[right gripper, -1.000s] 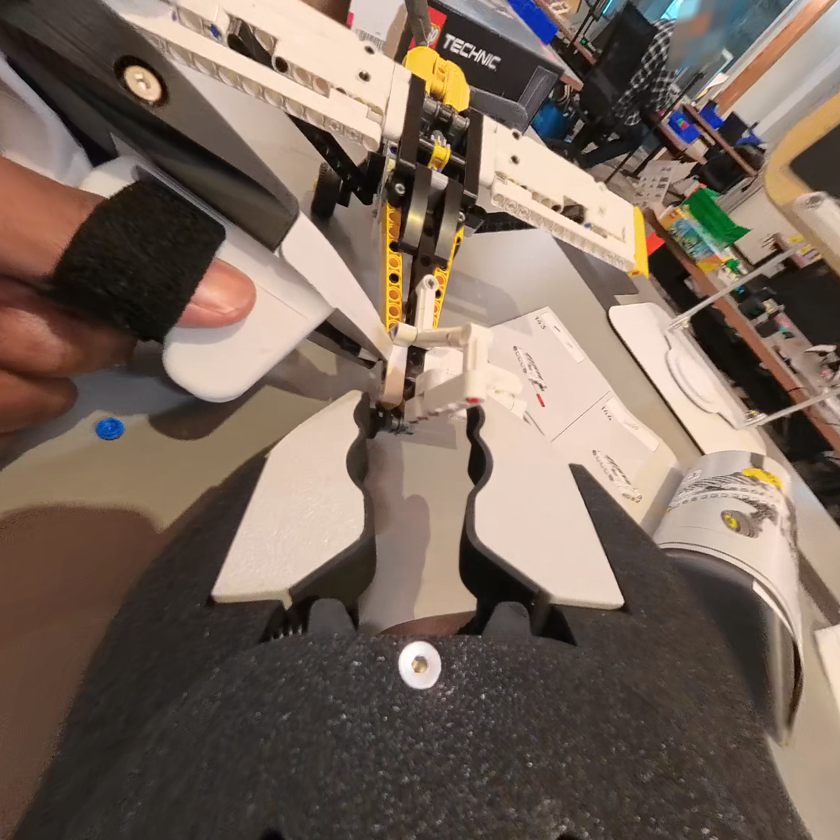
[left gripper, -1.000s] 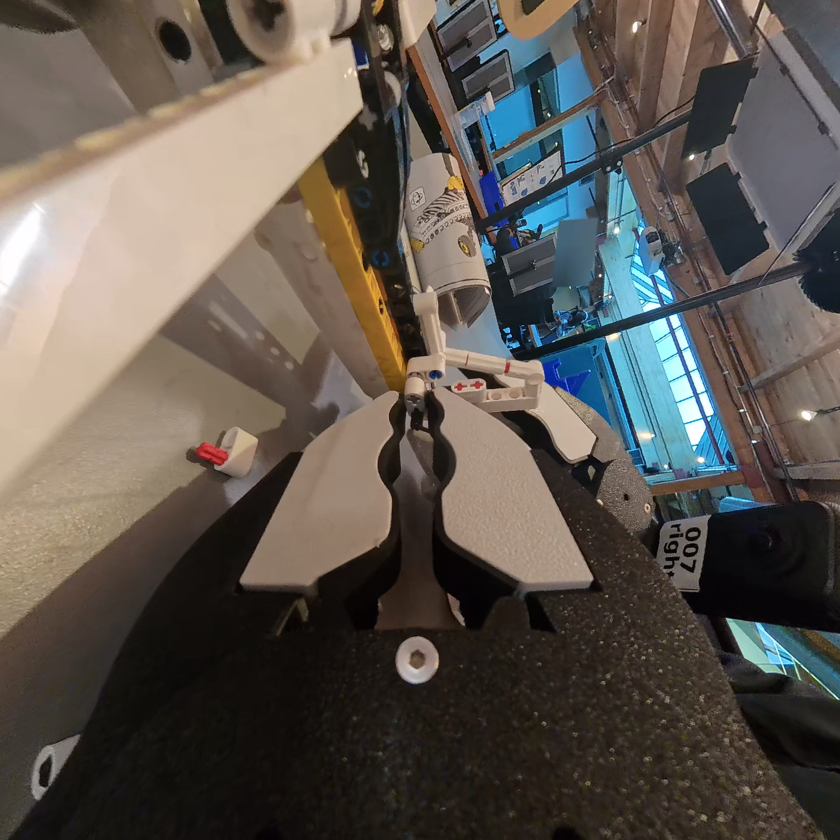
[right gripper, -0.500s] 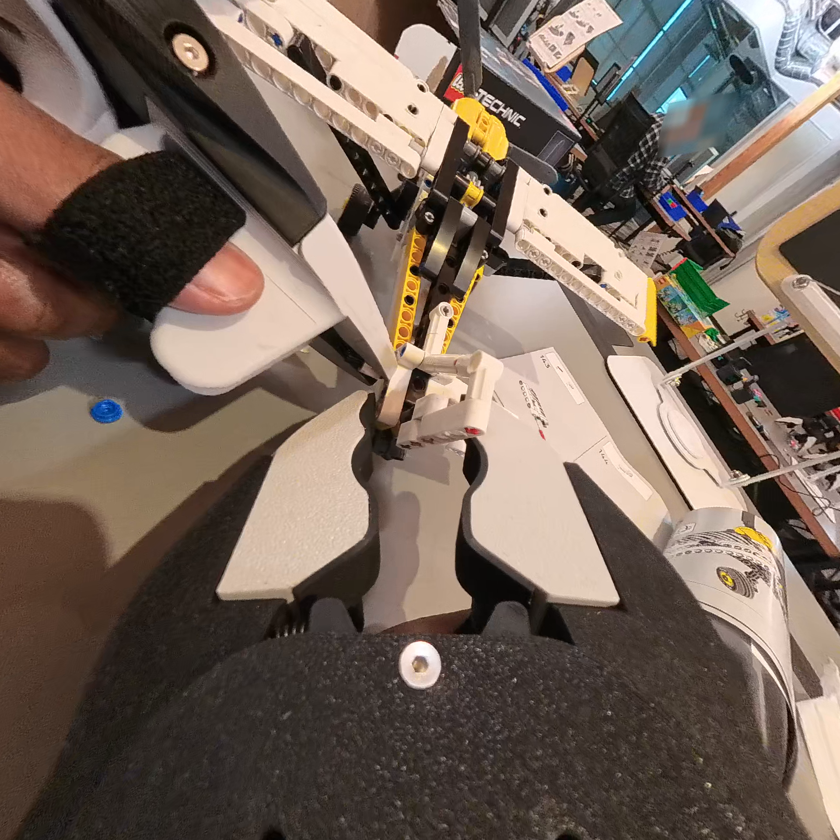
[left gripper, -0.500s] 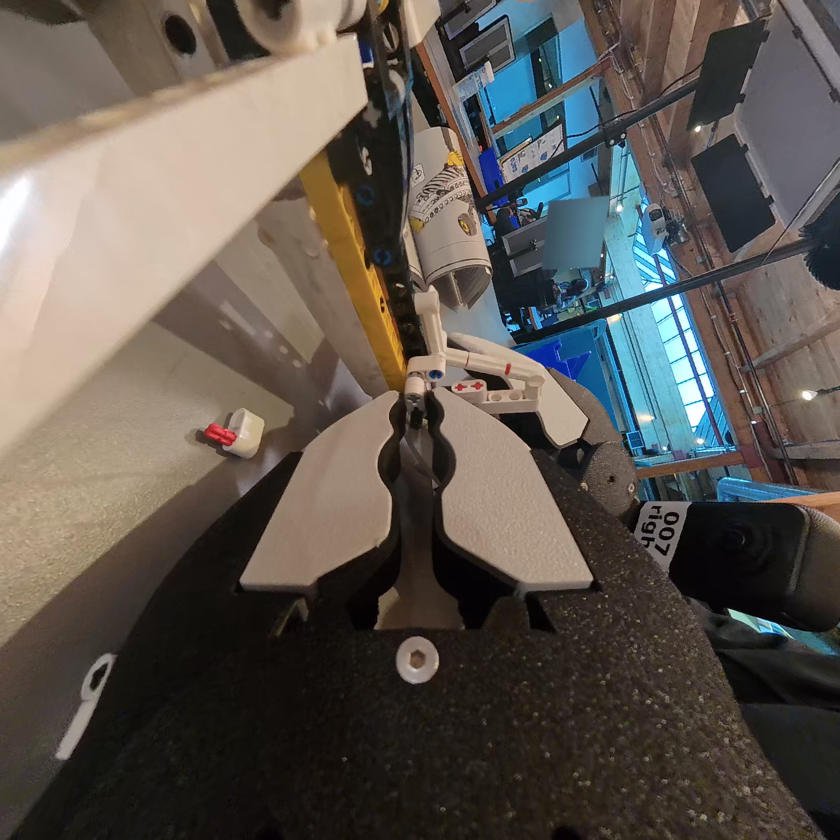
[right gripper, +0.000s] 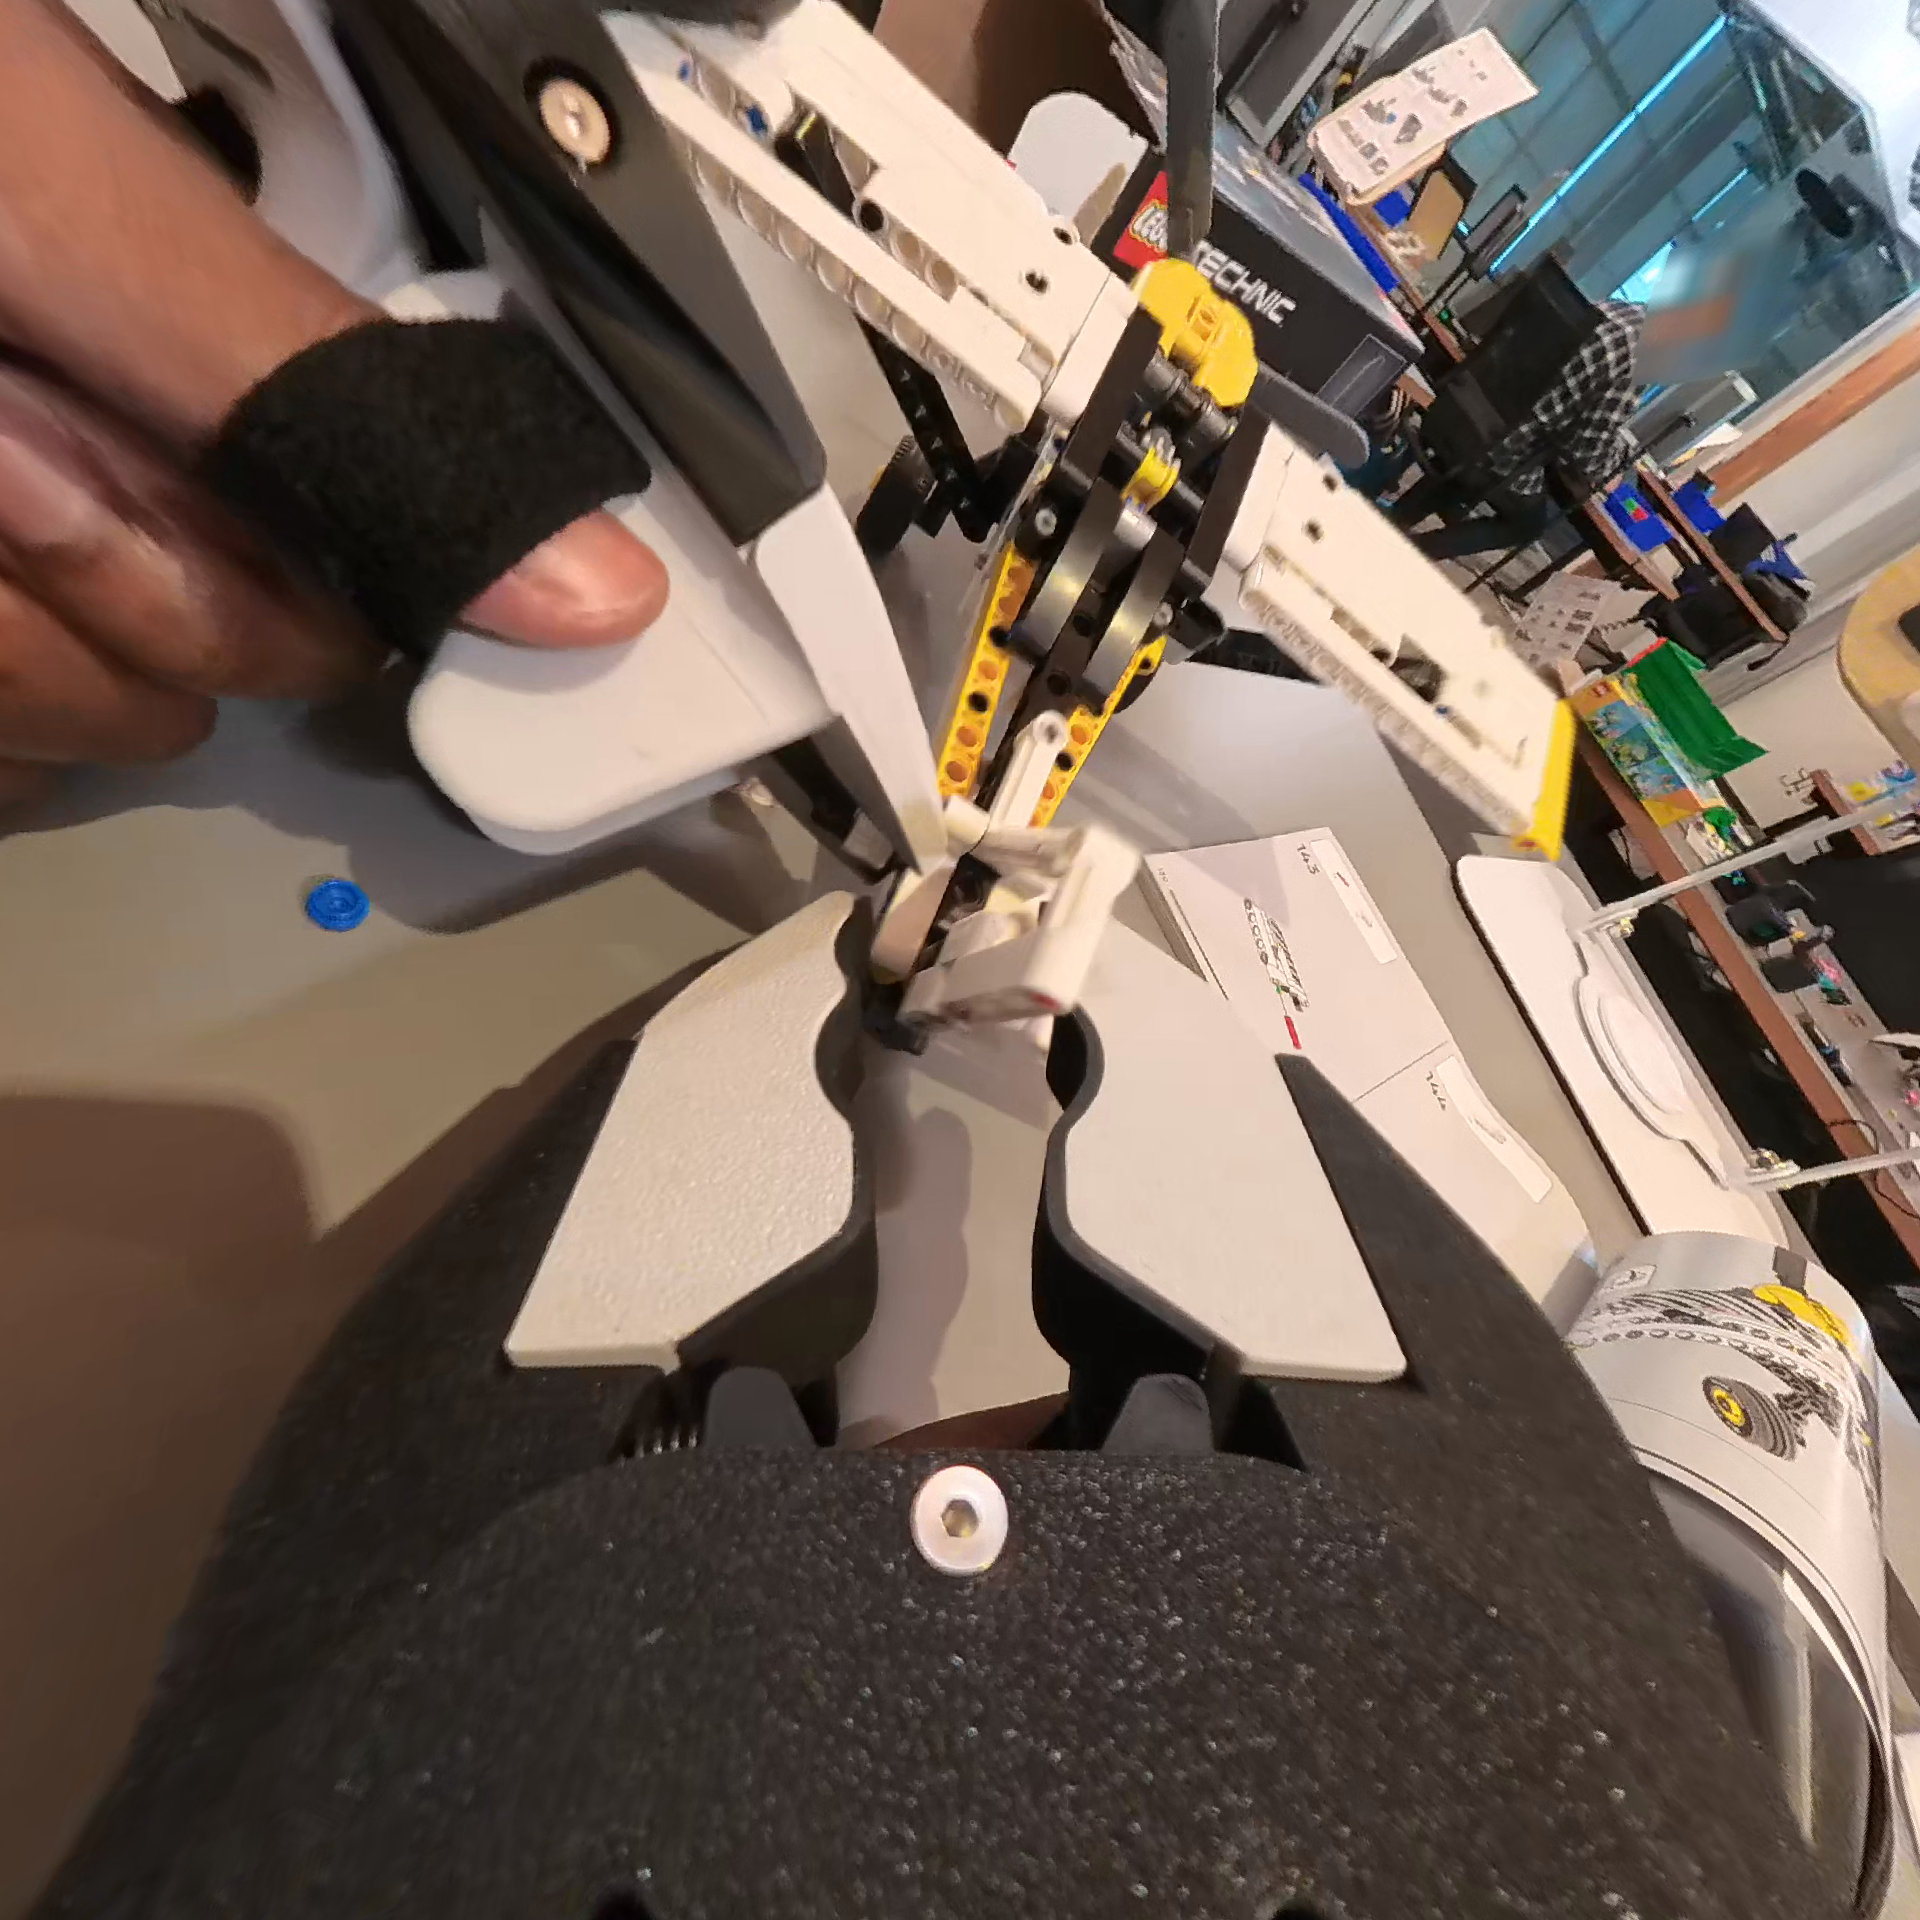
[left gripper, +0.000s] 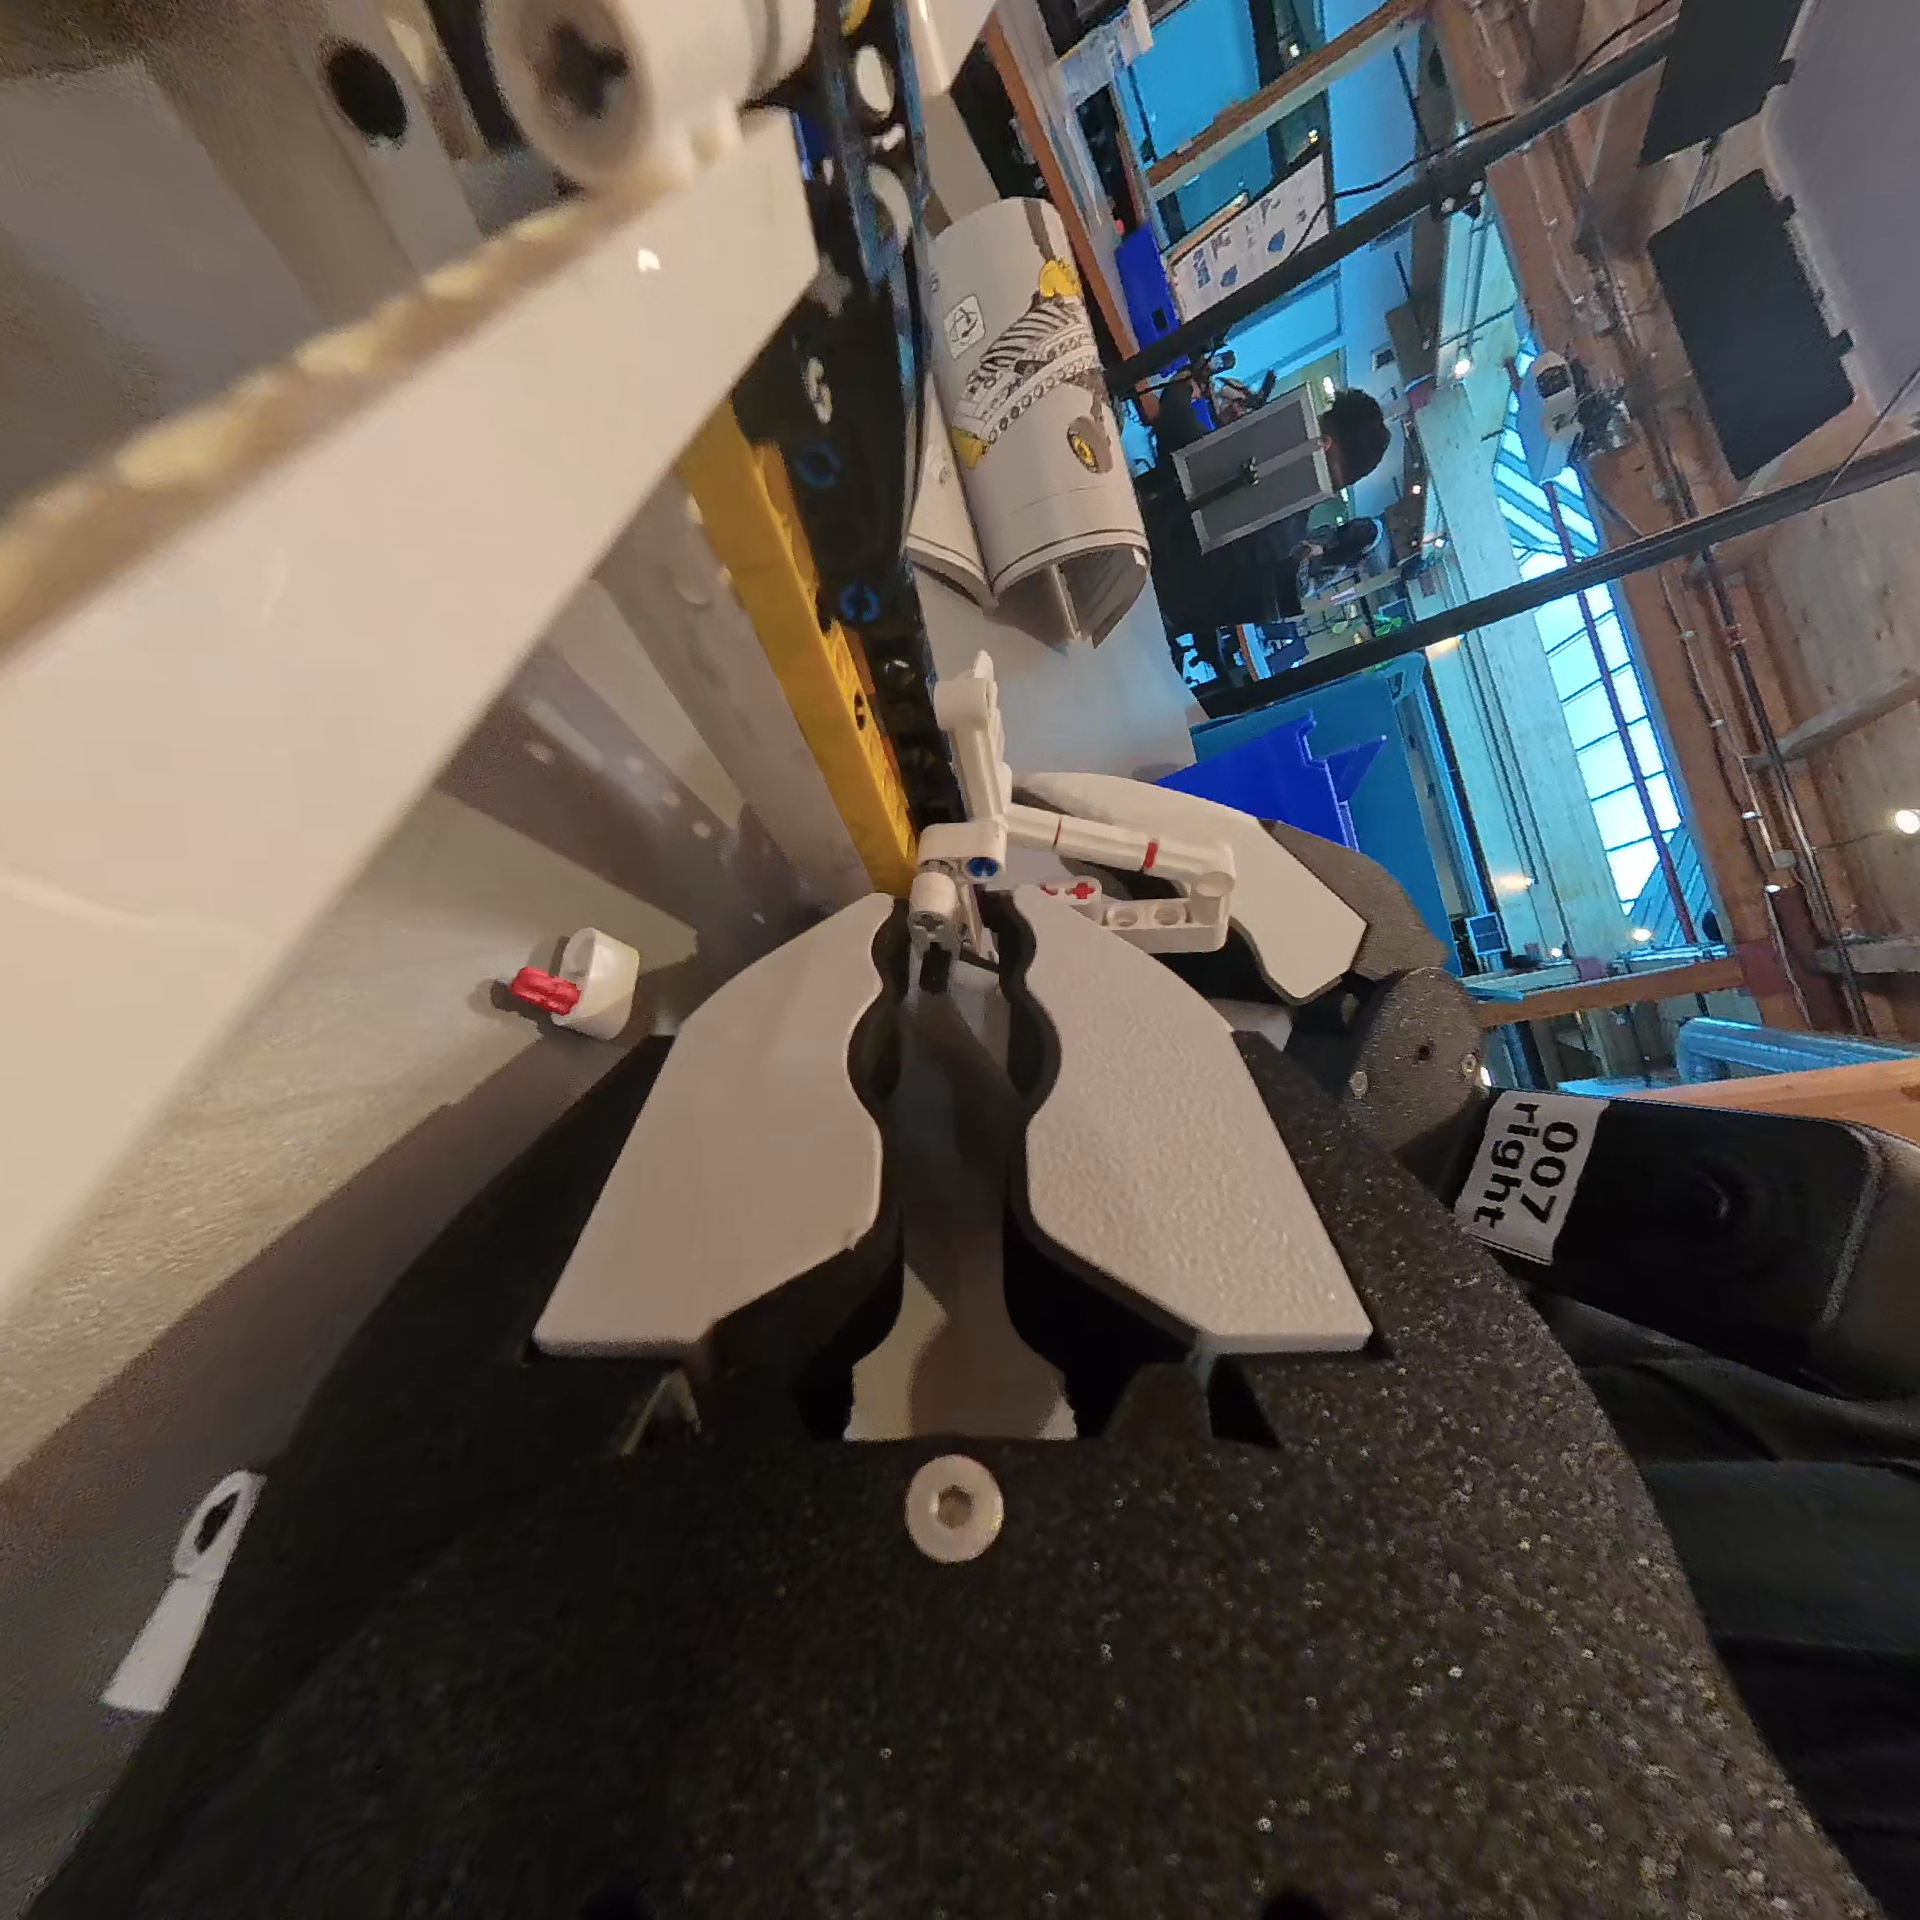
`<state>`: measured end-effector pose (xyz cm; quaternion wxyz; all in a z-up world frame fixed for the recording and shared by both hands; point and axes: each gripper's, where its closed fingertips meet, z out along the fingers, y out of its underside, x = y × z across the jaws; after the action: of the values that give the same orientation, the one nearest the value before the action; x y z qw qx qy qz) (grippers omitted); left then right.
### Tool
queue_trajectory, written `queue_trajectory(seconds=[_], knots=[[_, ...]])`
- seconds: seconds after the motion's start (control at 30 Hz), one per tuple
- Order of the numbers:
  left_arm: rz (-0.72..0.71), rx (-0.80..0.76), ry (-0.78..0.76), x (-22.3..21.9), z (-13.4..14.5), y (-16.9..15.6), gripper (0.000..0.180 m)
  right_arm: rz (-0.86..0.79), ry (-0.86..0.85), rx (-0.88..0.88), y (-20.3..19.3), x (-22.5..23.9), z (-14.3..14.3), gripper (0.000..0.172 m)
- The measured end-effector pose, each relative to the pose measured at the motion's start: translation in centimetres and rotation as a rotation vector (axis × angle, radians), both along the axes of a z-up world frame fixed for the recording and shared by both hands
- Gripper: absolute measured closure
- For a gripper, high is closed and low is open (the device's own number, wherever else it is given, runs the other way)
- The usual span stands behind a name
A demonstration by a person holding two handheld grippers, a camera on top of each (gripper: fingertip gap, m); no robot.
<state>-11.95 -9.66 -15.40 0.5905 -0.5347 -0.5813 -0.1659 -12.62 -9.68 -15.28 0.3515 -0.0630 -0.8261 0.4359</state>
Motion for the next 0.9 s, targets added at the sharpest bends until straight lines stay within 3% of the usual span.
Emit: queue_trajectory(seconds=[0.9], knots=[[-0.084,-0.057,-0.011,1.0,-0.6,-0.6,0.171,0.079,-0.122,-0.007,-0.8,0.4,-0.5,0.144]])
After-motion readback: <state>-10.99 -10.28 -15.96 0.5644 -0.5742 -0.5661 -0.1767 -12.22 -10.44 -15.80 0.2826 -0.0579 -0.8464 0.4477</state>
